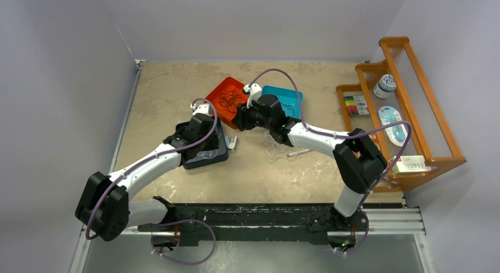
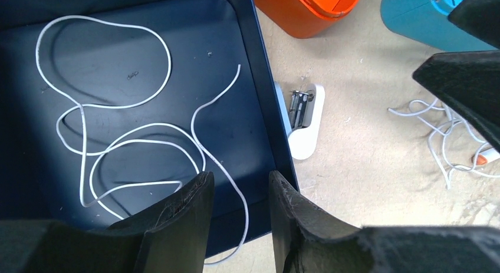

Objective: Untangle the cables

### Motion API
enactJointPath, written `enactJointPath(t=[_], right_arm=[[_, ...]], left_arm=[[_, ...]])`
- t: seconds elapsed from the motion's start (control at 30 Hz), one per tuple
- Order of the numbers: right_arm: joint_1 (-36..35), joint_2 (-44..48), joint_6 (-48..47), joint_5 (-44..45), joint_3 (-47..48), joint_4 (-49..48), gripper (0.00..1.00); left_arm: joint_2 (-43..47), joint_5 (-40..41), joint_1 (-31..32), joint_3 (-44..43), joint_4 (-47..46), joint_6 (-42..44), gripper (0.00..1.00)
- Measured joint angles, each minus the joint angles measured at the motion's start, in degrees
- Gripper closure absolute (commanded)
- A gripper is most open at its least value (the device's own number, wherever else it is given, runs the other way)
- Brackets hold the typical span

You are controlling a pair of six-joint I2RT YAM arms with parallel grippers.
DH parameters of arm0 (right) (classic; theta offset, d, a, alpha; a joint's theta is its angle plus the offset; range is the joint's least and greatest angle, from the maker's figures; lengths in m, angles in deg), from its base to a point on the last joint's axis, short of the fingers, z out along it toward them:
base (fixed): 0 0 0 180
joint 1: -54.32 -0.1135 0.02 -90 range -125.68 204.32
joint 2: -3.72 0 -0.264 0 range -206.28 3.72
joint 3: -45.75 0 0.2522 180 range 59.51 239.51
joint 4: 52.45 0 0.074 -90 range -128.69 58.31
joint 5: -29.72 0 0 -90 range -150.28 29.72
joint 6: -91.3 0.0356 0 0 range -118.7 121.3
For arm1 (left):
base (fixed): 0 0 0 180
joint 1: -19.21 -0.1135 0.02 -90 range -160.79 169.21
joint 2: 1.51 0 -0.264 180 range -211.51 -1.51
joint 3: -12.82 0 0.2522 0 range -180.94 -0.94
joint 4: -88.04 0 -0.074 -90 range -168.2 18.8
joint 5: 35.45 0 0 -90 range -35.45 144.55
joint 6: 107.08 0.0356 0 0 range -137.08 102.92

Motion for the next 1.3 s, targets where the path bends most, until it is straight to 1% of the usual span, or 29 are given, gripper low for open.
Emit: enactJointPath(t=[0.13,0.27,0.33,0.43,0.5,0.7,0.93,1.1,1.17,1.3], right_arm=[[0.02,0.00,0.20,0.02,-0.11,0.00,0.52],[0.02,0.00,0.39,0.02,-0.15,0.00,0.52],[0.00,0.00,0.44,0.00,-0.15,0.00,0.52],[0.02,0.00,0.61,0.02,-0.22,0.00,0.52],[0.02,0.00,0.70,0.02,-0.28,0.00,0.52],[0.02,0.42,0.81,0.33,-1.20,0.11,0.52],[0.09,1.09,0.81,0.48,-1.31,-0.02,0.52],[0.26,1.75,0.81,0.52,-2.34,-0.02,0.52],[0.37,1.99,0.81,0.70,-2.67,-0.02,0.52],[0.57,3.15,0.81,1.62,-3.41,0.00,0.52]], left_arm=[[-1.42,0.00,0.00,0.68,-0.42,-0.35,0.63],[-2.86,0.02,0.00,0.79,-0.46,-0.44,0.66],[-3.37,0.17,0.00,0.81,-0.57,-0.48,0.69],[-3.74,0.98,0.00,1.29,-1.40,-0.90,0.78],[-3.93,1.60,0.00,1.73,-2.08,-1.27,0.82],[-4.33,5.70,0.00,2.91,-5.46,-1.99,0.91],[-4.92,11.50,0.00,4.17,-11.76,-1.77,0.95],[-6.91,12.63,0.00,6.86,-16.90,-1.22,0.94],[-7.61,12.70,0.00,7.93,-17.68,-1.03,0.88],[-7.30,12.02,0.00,9.73,-18.10,-0.96,0.73]])
